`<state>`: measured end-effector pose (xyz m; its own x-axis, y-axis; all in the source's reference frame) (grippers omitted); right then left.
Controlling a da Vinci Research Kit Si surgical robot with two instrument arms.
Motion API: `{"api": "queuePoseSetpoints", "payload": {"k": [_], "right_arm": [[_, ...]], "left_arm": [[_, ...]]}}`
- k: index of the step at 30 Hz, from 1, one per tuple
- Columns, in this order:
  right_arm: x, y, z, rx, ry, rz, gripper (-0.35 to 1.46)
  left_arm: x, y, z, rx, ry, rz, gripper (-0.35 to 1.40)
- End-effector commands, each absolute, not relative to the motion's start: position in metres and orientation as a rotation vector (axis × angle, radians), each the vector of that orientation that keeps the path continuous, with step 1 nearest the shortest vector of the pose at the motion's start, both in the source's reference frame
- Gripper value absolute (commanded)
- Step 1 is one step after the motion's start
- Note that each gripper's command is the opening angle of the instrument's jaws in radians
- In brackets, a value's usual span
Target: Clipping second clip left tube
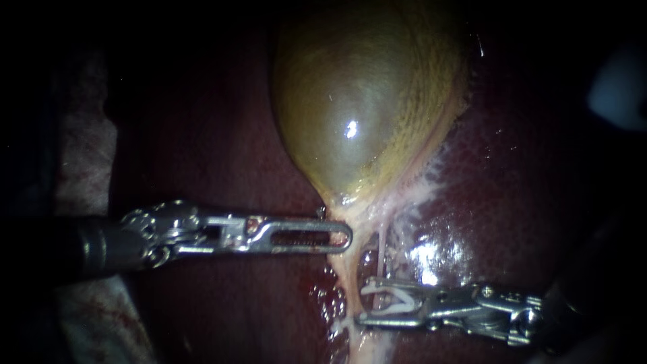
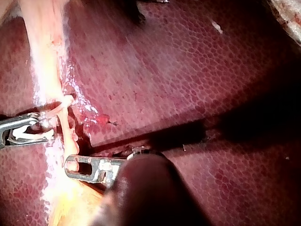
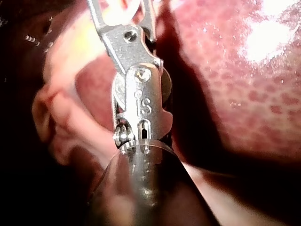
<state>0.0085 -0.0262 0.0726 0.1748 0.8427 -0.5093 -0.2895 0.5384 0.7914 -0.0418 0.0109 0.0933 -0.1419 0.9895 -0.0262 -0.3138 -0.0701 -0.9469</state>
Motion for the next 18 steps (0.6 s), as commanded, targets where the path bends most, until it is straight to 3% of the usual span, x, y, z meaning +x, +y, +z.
{"api": "queuePoseSetpoints", "payload": {"k": [1, 18], "right_arm": [[0.0085, -0.0262, 0.0728, 0.604, 1.121, 0.875, 0.44], [0.0087, -0.0265, 0.0748, 0.6, 1.125, 0.874, 0.44]], "left_arm": [[-0.0418, 0.0109, 0.0933, -0.932, -1.038, 1.48, -0.35], [-0.0419, 0.0108, 0.0931, -0.932, -1.038, 1.48, -0.35]]}}
